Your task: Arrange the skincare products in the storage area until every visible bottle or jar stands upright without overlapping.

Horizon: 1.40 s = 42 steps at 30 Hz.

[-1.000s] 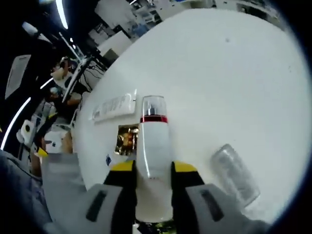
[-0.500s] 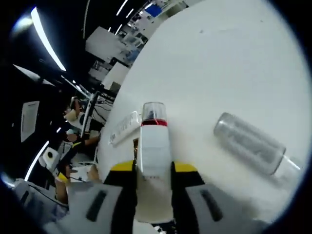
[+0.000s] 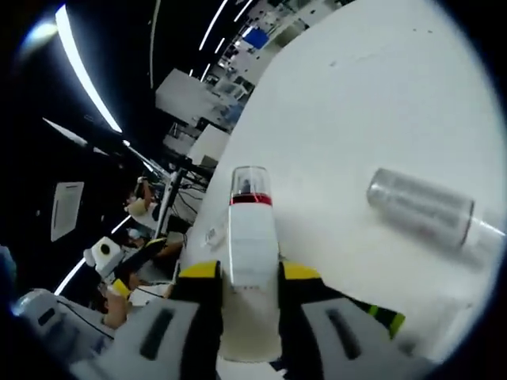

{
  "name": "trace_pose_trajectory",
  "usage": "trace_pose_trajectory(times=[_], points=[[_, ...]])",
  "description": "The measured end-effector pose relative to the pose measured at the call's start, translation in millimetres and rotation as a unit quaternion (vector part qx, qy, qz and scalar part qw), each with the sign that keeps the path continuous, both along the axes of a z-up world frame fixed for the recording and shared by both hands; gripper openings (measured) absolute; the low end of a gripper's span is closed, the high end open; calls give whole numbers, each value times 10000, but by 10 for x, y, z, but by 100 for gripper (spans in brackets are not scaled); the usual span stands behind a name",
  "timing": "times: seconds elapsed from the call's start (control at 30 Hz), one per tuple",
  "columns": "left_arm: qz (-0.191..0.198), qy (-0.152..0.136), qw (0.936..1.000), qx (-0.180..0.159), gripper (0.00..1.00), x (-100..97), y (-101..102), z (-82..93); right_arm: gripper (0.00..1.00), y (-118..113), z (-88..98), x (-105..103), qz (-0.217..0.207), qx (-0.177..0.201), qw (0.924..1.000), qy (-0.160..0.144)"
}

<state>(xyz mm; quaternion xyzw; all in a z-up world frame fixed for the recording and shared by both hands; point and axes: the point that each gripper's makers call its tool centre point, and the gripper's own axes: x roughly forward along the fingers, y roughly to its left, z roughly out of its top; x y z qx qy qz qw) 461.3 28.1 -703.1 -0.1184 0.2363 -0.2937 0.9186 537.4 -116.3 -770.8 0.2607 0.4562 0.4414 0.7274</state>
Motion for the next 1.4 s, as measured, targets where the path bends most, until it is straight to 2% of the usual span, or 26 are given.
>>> trace_pose_trajectory(times=[0.07,0.2,0.27,0.37,0.6,0.83,0.93,1.17,1.27,1.4], points=[[-104,144,9998,-30,73,21,-63,-37,25,20,38,-27,44,52,10000,-50],[-235,230,9991,-279,73,69,-191,-27,25,75,115,-105,86,138,9998,-141],[-226,272,9986,-393,72,116,-231,-4,25,110,169,-166,133,210,9995,-198],[-108,175,9989,-428,70,216,-254,15,26,146,230,-229,137,307,9991,-268],[-246,495,9955,-773,70,336,-429,-43,26,223,338,-369,179,508,9979,-365],[-358,587,9929,-967,69,418,-592,-58,26,272,442,-473,162,722,9963,-441],[-405,732,9885,-1259,69,460,-693,-32,26,288,476,-505,162,791,9956,-484],[-458,912,9833,-1506,68,503,-871,-24,26,311,576,-553,124,990,9933,-579],[-441,1006,9783,-1757,66,503,-937,22,26,314,612,-564,135,1018,9926,-647],[-456,1108,9749,-1875,61,534,-967,26,26,320,647,-574,115,1083,9915,-710]])
